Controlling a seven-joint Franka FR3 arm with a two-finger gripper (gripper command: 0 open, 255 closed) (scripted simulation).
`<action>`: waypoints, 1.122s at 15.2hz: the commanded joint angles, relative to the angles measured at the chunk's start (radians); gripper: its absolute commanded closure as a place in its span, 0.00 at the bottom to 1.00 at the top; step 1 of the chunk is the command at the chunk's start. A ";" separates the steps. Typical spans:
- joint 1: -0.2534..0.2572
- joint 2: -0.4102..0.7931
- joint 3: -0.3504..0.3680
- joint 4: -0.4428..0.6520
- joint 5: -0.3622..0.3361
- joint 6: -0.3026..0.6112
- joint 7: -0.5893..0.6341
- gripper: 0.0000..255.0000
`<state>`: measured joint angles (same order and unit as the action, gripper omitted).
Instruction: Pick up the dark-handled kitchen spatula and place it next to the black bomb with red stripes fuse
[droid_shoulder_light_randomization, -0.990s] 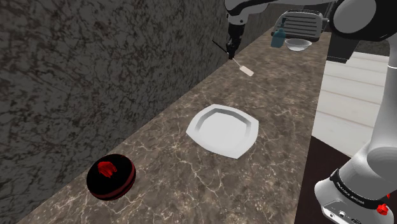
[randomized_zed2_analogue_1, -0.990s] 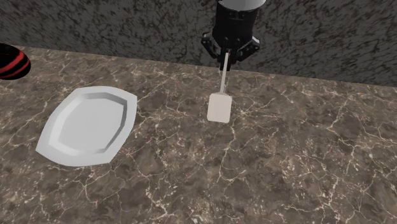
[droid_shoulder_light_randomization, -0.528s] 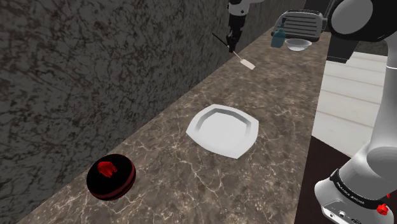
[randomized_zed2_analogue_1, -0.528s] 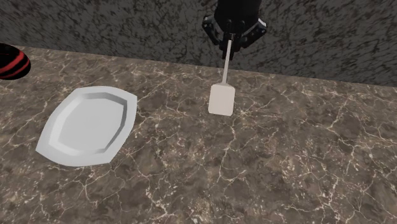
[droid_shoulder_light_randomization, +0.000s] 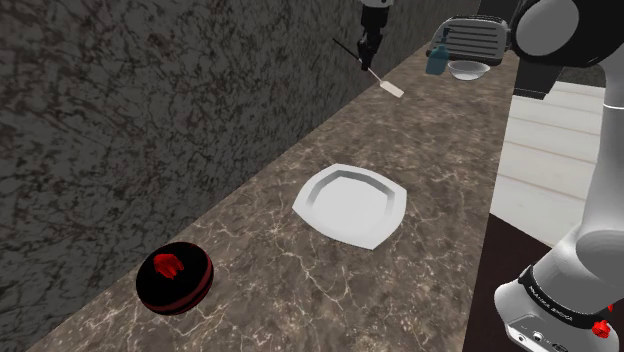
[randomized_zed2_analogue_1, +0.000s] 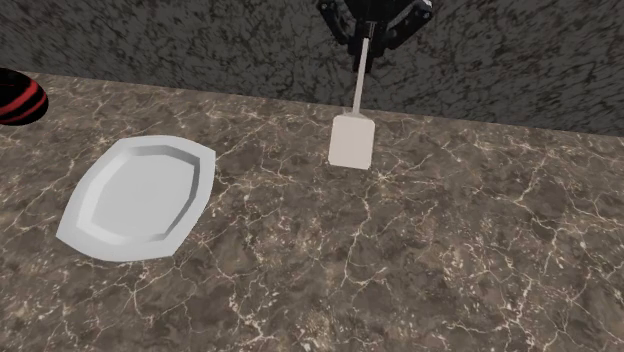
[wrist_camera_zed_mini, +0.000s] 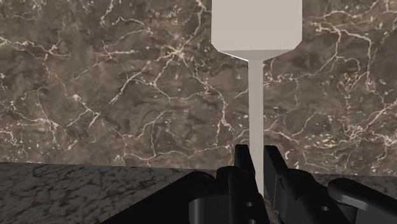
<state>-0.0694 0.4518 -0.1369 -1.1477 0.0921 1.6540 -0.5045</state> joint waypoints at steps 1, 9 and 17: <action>0.017 -0.028 0.004 -0.032 -0.006 0.005 0.019 1.00; 0.145 -0.197 0.048 -0.279 -0.048 0.089 0.180 1.00; 0.256 -0.288 0.113 -0.403 -0.078 0.126 0.356 1.00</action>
<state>0.1732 0.1720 -0.0319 -1.5390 0.0176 1.7751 -0.1713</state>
